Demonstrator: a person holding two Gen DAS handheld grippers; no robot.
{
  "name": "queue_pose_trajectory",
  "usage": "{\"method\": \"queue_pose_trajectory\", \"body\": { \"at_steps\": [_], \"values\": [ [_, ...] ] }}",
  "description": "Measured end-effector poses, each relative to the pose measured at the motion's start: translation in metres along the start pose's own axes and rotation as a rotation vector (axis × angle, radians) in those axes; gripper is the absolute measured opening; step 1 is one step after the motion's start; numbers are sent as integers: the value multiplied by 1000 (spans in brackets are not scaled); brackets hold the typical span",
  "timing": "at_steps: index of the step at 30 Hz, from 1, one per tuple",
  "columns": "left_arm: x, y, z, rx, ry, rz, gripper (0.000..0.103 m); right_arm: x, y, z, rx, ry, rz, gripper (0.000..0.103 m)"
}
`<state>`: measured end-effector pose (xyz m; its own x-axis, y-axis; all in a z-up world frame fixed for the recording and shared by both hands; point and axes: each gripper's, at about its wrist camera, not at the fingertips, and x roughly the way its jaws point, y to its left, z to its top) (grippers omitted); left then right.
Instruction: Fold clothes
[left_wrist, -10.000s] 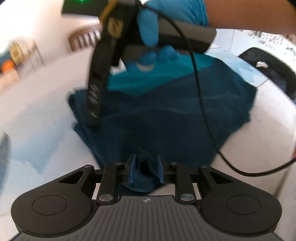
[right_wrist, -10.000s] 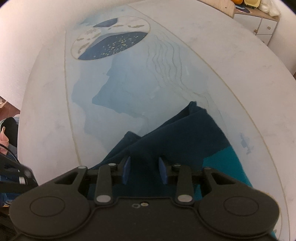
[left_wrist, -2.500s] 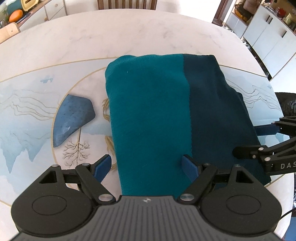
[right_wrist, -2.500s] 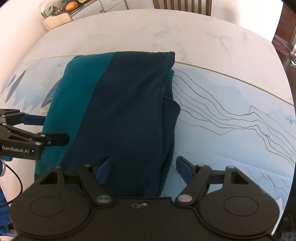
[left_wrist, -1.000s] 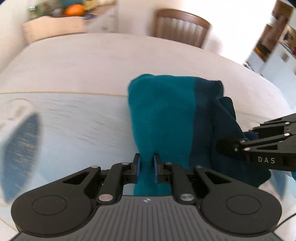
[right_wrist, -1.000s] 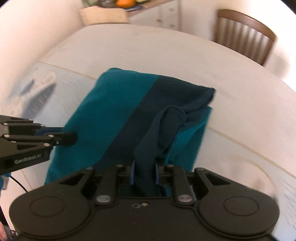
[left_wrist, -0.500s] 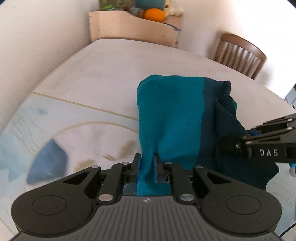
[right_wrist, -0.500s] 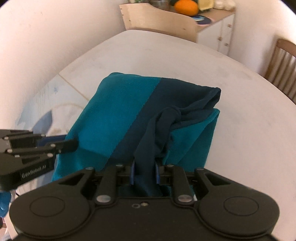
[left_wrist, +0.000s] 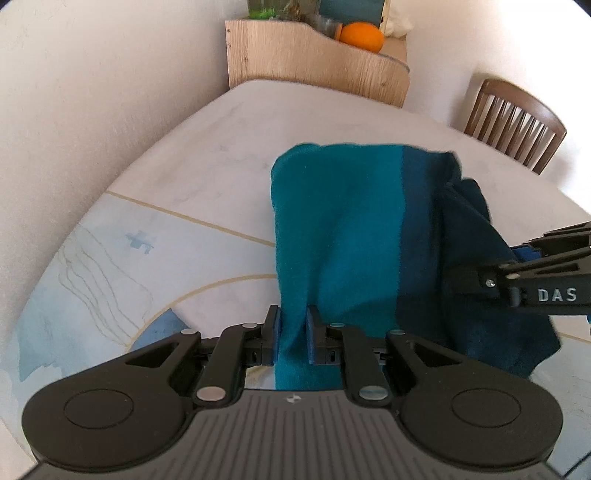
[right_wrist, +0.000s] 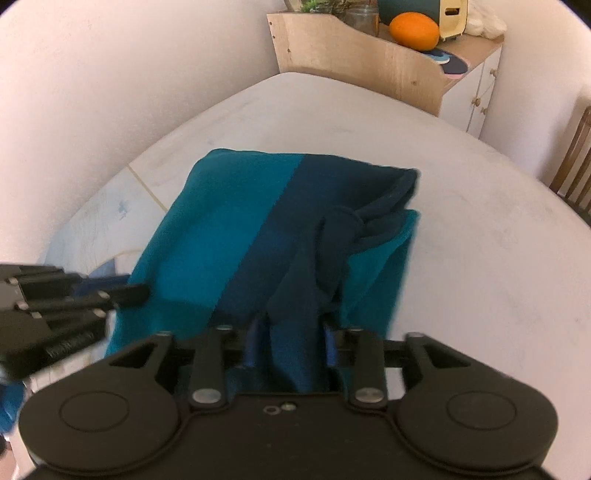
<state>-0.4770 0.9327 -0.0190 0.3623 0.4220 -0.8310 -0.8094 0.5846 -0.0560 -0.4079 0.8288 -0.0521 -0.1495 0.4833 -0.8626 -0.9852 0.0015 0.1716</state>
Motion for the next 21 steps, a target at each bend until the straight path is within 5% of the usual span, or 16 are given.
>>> {"method": "queue_pose_trajectory", "body": {
  "at_steps": [3,5,7,8,13,21],
  "values": [
    [-14,-2,-3,10,-14,-29,15,-23,-4,-9,-47,-37,23,103],
    [-23,-3,-6,17,-23,-49,26,-34,5,-15,-97,-67,51,103],
    [-23,-7,-11,31,-18,-49,66,-42,15,-21,-150,-86,74,103],
    [-21,-9,-14,39,-13,-46,71,-41,23,-26,-186,-78,77,103],
    [-11,-21,-29,79,16,-25,71,-16,38,-54,-271,26,4,103],
    [0,-22,-45,73,65,-1,71,-19,15,-64,-118,72,-13,103]
  ]
}}
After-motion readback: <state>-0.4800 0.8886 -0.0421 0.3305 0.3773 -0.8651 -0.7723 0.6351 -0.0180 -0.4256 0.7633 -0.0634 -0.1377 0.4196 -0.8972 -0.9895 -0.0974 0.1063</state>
